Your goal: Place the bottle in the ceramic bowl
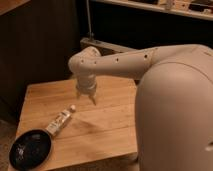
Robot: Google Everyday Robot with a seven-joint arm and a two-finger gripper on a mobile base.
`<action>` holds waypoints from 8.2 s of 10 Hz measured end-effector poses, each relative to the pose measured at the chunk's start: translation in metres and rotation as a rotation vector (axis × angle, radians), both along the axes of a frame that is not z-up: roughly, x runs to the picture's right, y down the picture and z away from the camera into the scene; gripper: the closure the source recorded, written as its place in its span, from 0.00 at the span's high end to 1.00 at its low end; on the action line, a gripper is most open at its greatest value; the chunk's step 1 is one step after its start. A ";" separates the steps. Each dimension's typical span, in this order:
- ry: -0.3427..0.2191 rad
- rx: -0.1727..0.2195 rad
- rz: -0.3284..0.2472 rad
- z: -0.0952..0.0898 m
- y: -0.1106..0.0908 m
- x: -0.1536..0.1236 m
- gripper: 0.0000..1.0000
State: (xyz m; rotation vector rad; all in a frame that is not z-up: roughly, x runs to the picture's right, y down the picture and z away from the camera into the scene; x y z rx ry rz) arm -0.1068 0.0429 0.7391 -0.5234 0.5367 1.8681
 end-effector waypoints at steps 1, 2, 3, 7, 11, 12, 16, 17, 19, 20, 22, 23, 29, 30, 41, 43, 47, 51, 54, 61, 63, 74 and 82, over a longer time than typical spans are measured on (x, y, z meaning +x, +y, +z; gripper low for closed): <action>0.002 0.002 0.002 0.002 -0.002 -0.005 0.65; -0.001 0.002 0.000 0.005 -0.005 -0.016 0.65; -0.006 0.001 -0.003 0.007 -0.007 -0.027 0.65; -0.015 -0.011 -0.009 0.023 -0.007 -0.046 0.65; -0.042 -0.028 -0.016 0.042 0.001 -0.067 0.65; -0.056 -0.023 -0.011 0.047 0.000 -0.073 0.65; -0.173 -0.001 0.027 0.062 0.002 -0.085 0.65; -0.204 0.008 0.047 0.064 0.001 -0.082 0.65; -0.233 0.008 0.046 0.064 0.003 -0.084 0.65; -0.237 0.005 0.047 0.065 0.003 -0.080 0.65; -0.254 -0.001 0.045 0.065 0.004 -0.080 0.65; -0.266 -0.014 0.050 0.066 0.004 -0.078 0.65; -0.342 -0.070 0.134 0.068 0.004 -0.059 0.65; -0.371 -0.090 0.149 0.069 0.005 -0.061 0.65; -0.395 -0.265 0.113 0.087 0.033 -0.093 0.65; -0.396 -0.299 0.116 0.095 0.040 -0.096 0.65; -0.390 -0.342 0.106 0.108 0.054 -0.102 0.65; -0.373 -0.365 0.095 0.117 0.062 -0.105 0.65; -0.370 -0.384 0.069 0.120 0.069 -0.114 0.65; -0.392 -0.449 0.055 0.125 0.088 -0.129 0.65; -0.414 -0.473 0.060 0.125 0.094 -0.133 0.65; -0.420 -0.530 -0.037 0.112 0.098 -0.156 0.13; -0.394 -0.515 -0.070 0.108 0.088 -0.154 0.00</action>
